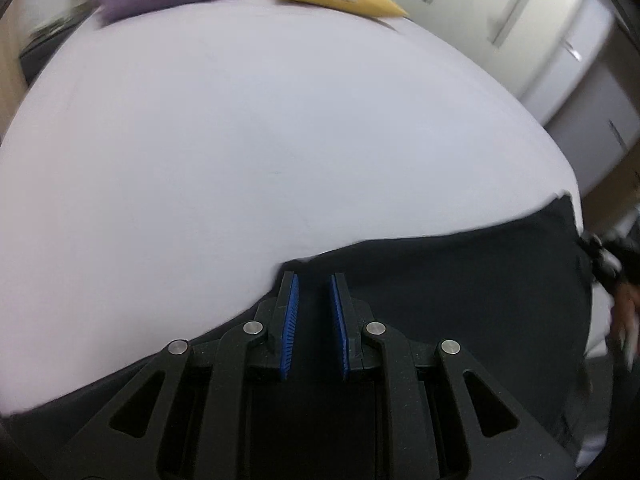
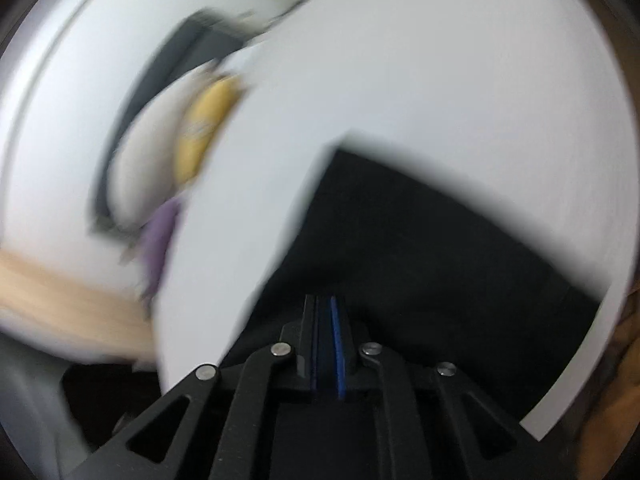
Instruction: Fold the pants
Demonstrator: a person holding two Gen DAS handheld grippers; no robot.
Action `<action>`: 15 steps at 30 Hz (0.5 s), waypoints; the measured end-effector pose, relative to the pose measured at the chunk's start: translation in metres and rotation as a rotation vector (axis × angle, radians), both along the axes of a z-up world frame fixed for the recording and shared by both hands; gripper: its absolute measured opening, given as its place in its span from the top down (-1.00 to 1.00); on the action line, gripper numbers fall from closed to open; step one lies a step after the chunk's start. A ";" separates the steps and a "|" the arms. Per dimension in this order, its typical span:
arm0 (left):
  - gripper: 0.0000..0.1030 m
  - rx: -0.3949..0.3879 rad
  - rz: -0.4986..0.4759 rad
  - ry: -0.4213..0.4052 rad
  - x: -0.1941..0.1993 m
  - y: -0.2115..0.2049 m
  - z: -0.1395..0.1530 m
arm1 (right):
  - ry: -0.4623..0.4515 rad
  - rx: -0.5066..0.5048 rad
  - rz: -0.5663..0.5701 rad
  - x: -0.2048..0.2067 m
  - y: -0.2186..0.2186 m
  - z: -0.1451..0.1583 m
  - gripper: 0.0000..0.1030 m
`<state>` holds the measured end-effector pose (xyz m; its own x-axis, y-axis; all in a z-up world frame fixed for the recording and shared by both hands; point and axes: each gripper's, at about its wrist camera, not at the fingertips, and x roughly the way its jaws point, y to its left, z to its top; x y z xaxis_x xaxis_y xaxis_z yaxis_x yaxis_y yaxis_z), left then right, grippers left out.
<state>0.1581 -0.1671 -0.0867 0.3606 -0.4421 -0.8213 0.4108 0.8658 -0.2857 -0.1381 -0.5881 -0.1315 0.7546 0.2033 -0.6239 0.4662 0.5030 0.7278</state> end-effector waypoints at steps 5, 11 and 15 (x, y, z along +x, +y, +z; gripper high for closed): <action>0.68 0.025 -0.045 -0.050 -0.052 0.000 0.028 | -0.051 0.134 0.351 0.004 0.117 -0.007 0.59; 0.68 0.070 -0.081 0.005 -0.109 0.024 0.004 | 0.077 0.156 0.389 -0.015 0.137 -0.046 1.00; 0.69 -0.046 -0.046 0.028 -0.116 0.065 0.005 | 0.096 0.100 0.171 -0.049 0.064 -0.039 1.00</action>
<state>0.0417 -0.1022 -0.0822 0.3159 -0.4950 -0.8094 0.4411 0.8319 -0.3367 -0.1867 -0.5236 -0.1703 0.6420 0.3879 -0.6614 0.4499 0.5079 0.7346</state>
